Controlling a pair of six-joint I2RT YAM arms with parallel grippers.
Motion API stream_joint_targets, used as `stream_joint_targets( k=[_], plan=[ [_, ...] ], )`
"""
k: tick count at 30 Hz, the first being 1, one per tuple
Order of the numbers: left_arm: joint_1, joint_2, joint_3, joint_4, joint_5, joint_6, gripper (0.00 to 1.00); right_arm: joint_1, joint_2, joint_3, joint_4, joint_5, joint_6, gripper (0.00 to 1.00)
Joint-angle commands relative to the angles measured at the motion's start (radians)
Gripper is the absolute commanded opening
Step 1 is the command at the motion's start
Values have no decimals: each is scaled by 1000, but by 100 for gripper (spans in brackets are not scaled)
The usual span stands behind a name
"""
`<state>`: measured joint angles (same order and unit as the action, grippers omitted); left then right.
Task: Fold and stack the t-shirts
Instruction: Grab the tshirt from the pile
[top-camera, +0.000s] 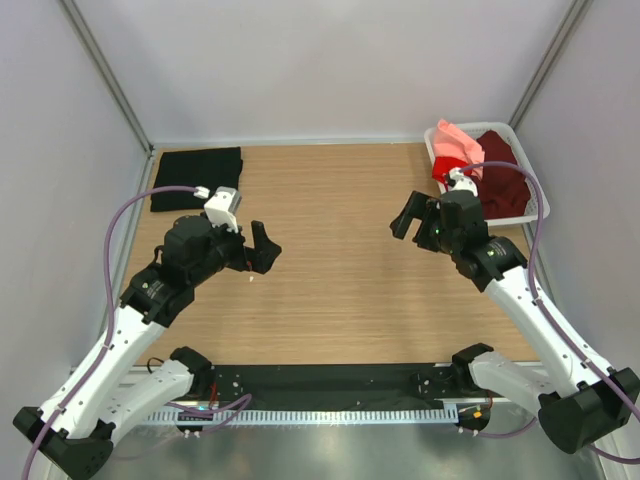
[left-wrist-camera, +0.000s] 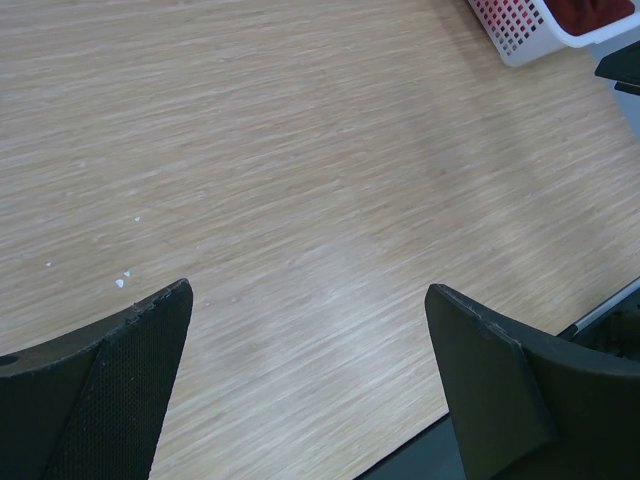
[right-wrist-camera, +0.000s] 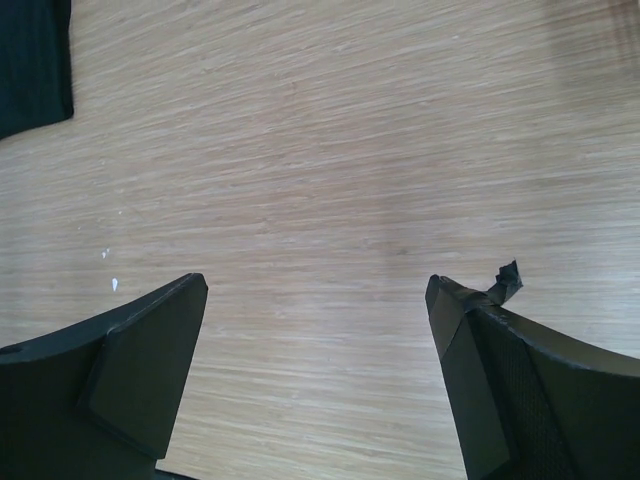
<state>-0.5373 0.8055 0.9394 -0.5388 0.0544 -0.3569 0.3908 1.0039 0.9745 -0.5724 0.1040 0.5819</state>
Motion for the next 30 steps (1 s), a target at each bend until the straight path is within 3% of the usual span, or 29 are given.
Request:
stream_joint_targets(
  k=[1,6,11,15,20,23,24,27,30],
  plan=[
    [-1,-6,4,39,12,16,100,3,10,50,28,75,-10,100],
    [-1,-6,4,37,5,15,100,3,80,133,42,203,-30,100],
    [-3,0,7,30,4,10,100,-68,249,330,14,499,-109,100],
    [-1,4,4,30,10,4,100,-225,382,409,14,407,-126,99],
    [-3,17,6,30,25,-2,100,-345,475,434,44,413,-117,98],
    [-3,21,10,27,36,-4,100,-435,556,446,107,349,-109,92],
    [-1,21,9,25,39,-4,100,-452,587,458,112,333,-108,84],
    [-1,18,6,28,36,-4,100,-512,696,529,65,324,-88,72],
    [-3,21,7,28,36,-2,100,-552,775,564,60,345,-91,72]
  ],
)
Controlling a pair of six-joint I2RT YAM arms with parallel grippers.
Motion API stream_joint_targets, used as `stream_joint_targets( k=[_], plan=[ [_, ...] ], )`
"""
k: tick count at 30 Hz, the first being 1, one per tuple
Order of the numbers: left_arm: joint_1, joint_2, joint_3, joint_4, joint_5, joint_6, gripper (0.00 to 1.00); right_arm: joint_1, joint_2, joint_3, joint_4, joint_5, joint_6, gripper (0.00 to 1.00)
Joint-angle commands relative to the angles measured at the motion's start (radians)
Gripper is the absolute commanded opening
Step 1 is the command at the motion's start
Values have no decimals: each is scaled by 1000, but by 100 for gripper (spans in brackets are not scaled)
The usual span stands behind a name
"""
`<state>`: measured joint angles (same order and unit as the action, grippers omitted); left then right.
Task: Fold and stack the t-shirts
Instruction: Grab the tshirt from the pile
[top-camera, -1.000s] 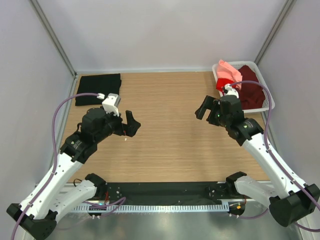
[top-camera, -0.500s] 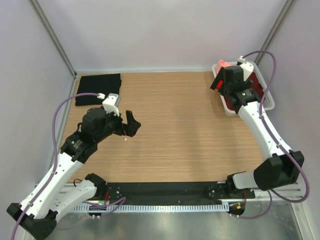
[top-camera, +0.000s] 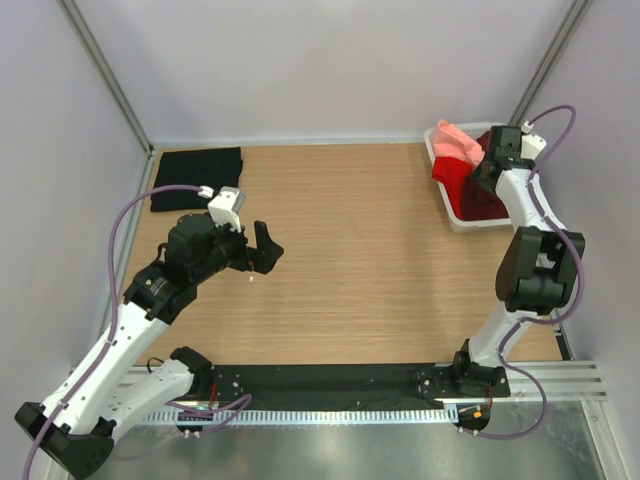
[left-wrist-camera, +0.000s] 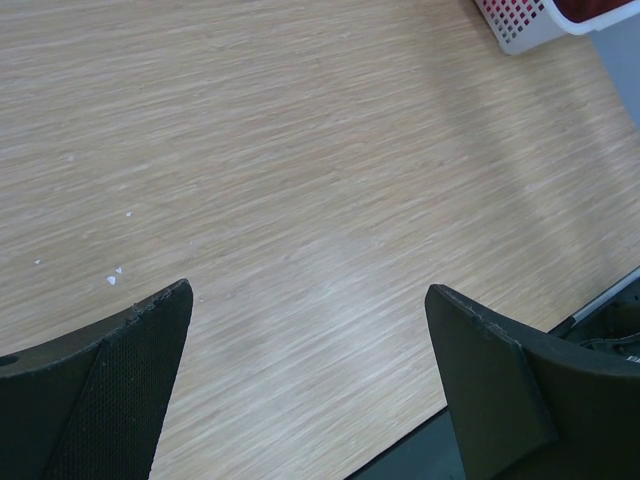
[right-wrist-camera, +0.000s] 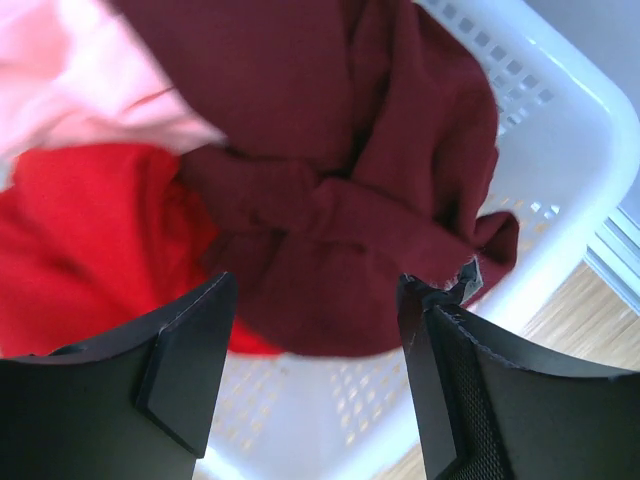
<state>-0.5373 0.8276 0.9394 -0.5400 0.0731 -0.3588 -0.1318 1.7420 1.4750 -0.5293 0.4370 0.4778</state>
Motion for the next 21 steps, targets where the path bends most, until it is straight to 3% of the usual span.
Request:
stream_joint_targets(
  k=[1,10,16,17,18,21],
  plan=[
    [-1,2,7,29,19,0,100,-35,57,70,20,14,12,72],
    [-1,21,13,31,48,-2,100,-97,253,122,49,-26,18,70],
    [-3,24,9,28,36,-2,100,-101,194,149,26,-6,-11,22],
    [-3,27,12,28,36,-3,100,-100,165,160,8,-12,-13,5],
    [-3,30,13,26,31,-5,100,-98,134,168,-3,-18,-10,1],
    [-1,44,22,25,34,-12,100,-75,-13,173,-20,-67,-10,1]
  ],
)
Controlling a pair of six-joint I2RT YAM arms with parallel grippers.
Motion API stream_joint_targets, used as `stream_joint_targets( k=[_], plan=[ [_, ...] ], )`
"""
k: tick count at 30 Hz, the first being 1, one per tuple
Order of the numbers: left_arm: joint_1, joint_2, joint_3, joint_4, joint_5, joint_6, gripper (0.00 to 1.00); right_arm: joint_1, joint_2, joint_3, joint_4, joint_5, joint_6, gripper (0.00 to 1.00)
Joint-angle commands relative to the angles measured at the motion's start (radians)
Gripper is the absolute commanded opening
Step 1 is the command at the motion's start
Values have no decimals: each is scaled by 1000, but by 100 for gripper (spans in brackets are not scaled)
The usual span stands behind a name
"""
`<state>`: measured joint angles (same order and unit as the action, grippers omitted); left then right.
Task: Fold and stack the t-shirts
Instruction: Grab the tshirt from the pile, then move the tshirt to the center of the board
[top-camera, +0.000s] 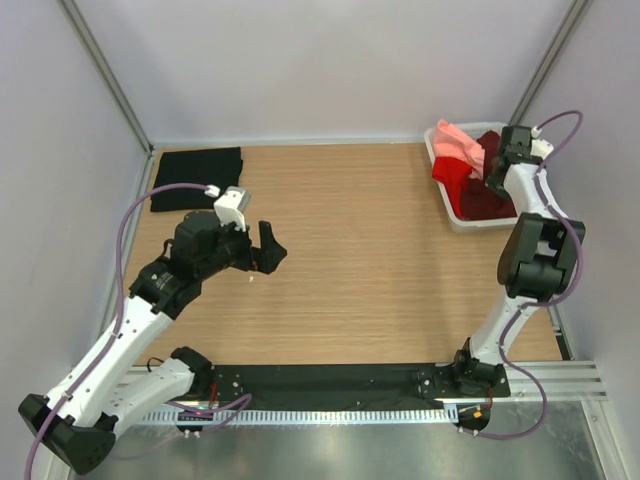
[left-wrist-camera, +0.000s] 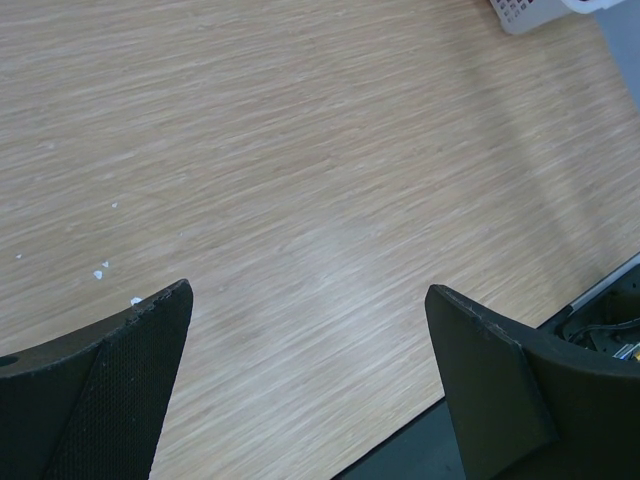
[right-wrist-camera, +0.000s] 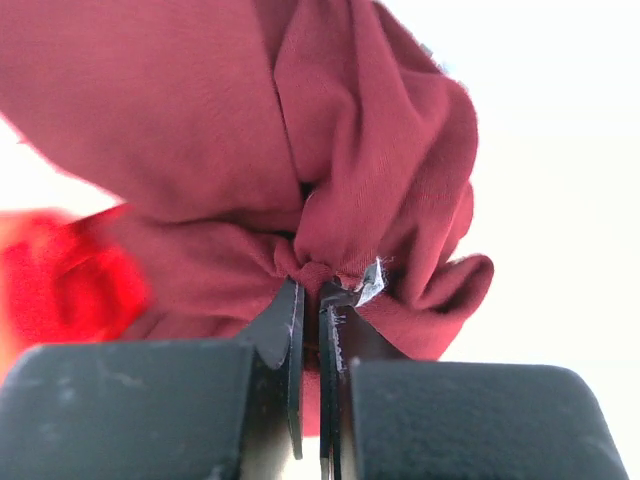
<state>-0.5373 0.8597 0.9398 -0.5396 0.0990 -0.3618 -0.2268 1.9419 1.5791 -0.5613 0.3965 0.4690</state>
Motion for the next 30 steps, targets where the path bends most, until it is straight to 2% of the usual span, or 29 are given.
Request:
stream_joint_targets(
  k=[1,3,4,6,8,11,13,16,18,22,23,24,25,26,27,28,30],
  plan=[
    [-1,15,22,24,5,-14,100,26,-254,73,6,-69,-1,1],
    [-3,22,22,21,-1,-19,100,43,-351,96,-20,-155,-4,1],
    [-1,24,24,18,-19,-26,100,49,-380,104,-28,-273,-15,1],
    [-3,33,27,3,-38,-31,100,79,-456,133,-44,-376,-24,1],
    [-1,36,40,-8,-79,-35,100,118,-510,148,-57,-543,-17,1],
    [-3,45,54,-36,-220,-58,99,173,-615,142,-49,-643,-6,1],
    [-3,62,77,-72,-249,-62,100,219,-681,122,-43,-680,13,1],
    [-3,87,134,-123,-242,-88,100,256,-760,10,21,-842,100,1],
    [-3,88,152,-143,-220,-115,100,276,-799,-137,92,-913,147,1],
    [-1,62,108,-164,-197,-164,99,439,-868,-452,158,-895,178,2],
    [-1,46,91,-161,-196,-176,99,479,-865,-579,162,-891,183,4],
    [-1,36,53,-158,-196,-199,99,516,-856,-635,167,-881,178,6],
    [-1,29,38,-154,-182,-210,99,549,-845,-684,170,-859,169,8],
    [-1,22,21,-146,-174,-219,99,608,-819,-755,166,-845,158,21],
    [-1,21,-1,-142,-167,-230,99,624,-814,-780,156,-826,145,30],
    [-1,25,-15,-138,-147,-245,99,630,-814,-798,131,-803,117,45],
    [-3,45,-33,-123,-134,-267,98,630,-854,-821,101,-711,97,57]
  ],
)
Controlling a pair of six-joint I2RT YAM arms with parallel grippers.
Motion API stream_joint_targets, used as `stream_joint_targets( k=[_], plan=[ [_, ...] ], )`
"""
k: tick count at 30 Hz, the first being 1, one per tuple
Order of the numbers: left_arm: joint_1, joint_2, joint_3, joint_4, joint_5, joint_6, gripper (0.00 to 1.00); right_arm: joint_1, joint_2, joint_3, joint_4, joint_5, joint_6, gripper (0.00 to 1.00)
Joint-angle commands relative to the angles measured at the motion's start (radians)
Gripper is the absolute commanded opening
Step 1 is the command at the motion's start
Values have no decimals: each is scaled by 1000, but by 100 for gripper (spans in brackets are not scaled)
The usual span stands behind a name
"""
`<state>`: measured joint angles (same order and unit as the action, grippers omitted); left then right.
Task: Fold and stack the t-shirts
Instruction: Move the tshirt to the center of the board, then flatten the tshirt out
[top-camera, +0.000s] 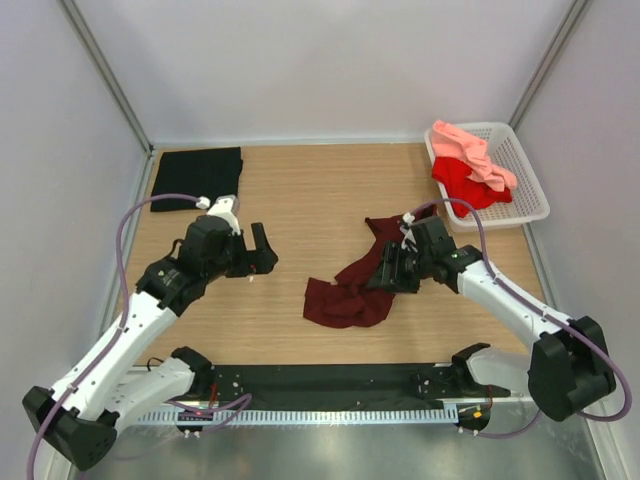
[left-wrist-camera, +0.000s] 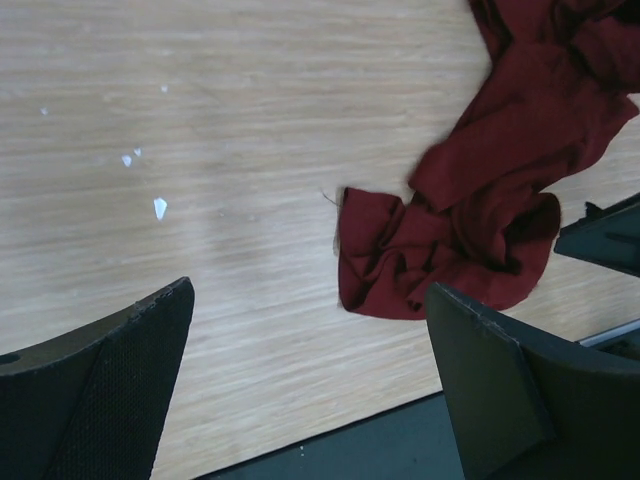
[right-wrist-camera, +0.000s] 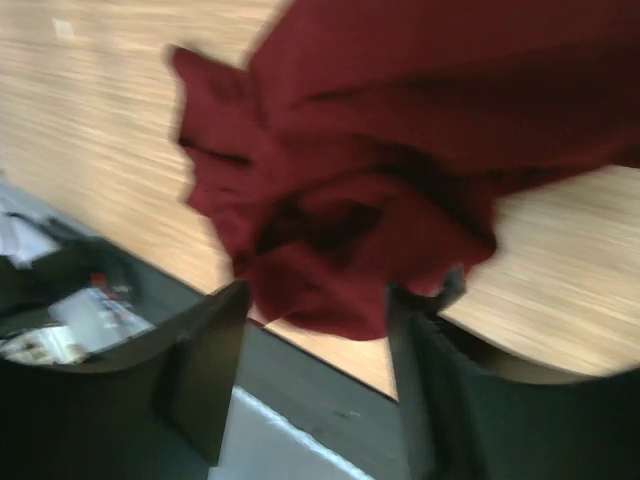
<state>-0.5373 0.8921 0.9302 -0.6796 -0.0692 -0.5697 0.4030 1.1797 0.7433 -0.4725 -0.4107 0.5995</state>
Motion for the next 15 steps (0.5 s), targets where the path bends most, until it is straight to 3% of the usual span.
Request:
stream_joint_targets(
  k=[1,4,9,11,15],
  plan=[
    [-3,25,-43,21,42,-83,97,2,-110,18,-15,168,-47,67],
    [-1,93,-76,70,63,-130,96,0,-121,57,-72,295,-64,73],
    [-21,253,-106,233,179,-170,92,-4,23,201,-166,626,-84,72],
    [-71,307,-78,328,197,-157,91,-16,86,270,-184,667,-86,72],
    [-185,473,59,348,175,-87,88,-78,175,356,-199,685,-63,71]
  ],
)
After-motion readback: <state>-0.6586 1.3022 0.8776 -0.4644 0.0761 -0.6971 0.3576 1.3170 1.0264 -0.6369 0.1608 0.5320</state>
